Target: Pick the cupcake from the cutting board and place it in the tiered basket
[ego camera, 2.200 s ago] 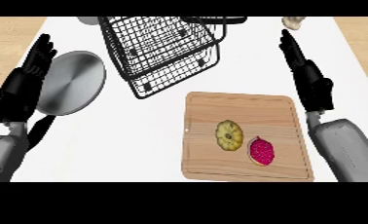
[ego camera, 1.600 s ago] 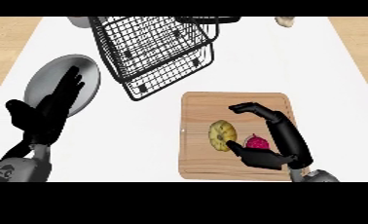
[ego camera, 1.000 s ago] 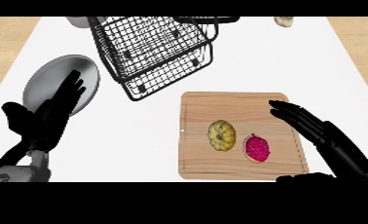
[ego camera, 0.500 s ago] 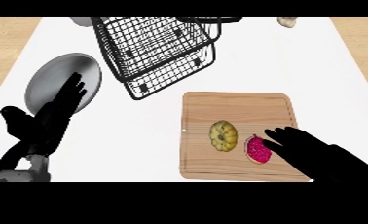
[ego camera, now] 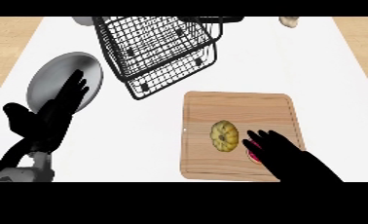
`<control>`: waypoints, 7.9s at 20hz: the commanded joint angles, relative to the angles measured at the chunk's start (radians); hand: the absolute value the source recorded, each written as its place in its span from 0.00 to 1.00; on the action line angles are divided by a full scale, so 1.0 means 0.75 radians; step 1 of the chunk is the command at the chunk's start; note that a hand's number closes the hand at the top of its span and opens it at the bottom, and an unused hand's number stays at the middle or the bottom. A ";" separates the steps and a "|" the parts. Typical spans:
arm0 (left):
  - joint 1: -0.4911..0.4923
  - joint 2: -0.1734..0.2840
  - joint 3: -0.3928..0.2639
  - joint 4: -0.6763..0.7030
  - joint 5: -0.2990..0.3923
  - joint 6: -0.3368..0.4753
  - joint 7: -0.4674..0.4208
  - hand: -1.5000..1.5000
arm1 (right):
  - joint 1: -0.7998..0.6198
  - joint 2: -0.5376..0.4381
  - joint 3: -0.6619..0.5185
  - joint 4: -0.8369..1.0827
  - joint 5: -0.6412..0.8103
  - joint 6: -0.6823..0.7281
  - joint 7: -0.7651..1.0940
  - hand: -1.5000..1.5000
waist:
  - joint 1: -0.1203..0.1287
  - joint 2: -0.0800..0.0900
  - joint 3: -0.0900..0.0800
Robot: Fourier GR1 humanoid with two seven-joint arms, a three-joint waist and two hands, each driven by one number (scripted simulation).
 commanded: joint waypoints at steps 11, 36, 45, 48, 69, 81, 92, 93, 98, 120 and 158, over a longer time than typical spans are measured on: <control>0.007 -0.043 0.088 0.051 -0.043 -0.097 -0.056 0.50 | -0.009 0.315 0.044 0.578 0.412 -0.260 -0.208 0.00 | 0.001 0.002 0.001; -0.010 -0.149 0.141 0.046 -0.150 -0.125 -0.013 0.50 | 0.021 0.482 -0.082 0.739 0.721 -0.164 -0.214 1.00 | -0.014 -0.001 0.000; 0.065 -0.109 0.197 0.014 -0.116 -0.126 0.013 0.50 | 0.252 0.926 -0.309 0.619 0.965 -0.421 0.763 1.00 | -0.103 -0.026 -0.007; 0.067 -0.111 0.183 0.012 -0.120 -0.136 0.016 0.50 | 0.221 0.975 -0.164 0.461 1.197 -0.534 0.962 1.00 | -0.067 -0.027 -0.006; -0.038 -0.142 0.101 -0.002 -0.151 -0.166 0.047 0.50 | -0.591 0.980 0.176 0.267 1.331 -0.323 1.439 1.00 | 0.075 0.011 -0.003; -0.098 -0.164 0.053 0.010 -0.167 -0.188 0.049 0.50 | -1.102 0.980 -0.145 0.724 1.032 -0.392 1.461 1.00 | 0.152 0.019 -0.004; -0.140 -0.179 0.062 0.051 -0.158 -0.184 0.062 0.50 | -1.382 0.980 -0.356 1.203 0.832 -0.559 1.427 1.00 | 0.168 0.034 -0.003; -0.169 -0.179 0.066 0.061 -0.157 -0.182 0.064 0.50 | -1.404 0.980 -0.338 1.218 0.821 -0.563 1.459 1.00 | 0.169 0.032 -0.004; -0.153 -0.189 0.064 0.073 -0.159 -0.180 0.060 0.50 | -1.519 0.980 -0.406 1.449 0.809 -0.644 1.379 1.00 | 0.151 0.033 -0.003; -0.163 -0.171 0.076 0.058 -0.171 -0.194 0.049 0.50 | -1.713 0.980 -0.511 1.924 0.924 -1.172 1.277 0.00 | 0.164 0.036 -0.002; 0.032 -0.144 0.191 0.005 -0.164 -0.138 0.036 0.50 | -0.903 0.981 -0.590 0.481 1.458 -1.282 1.428 0.00 | -0.065 -0.046 0.000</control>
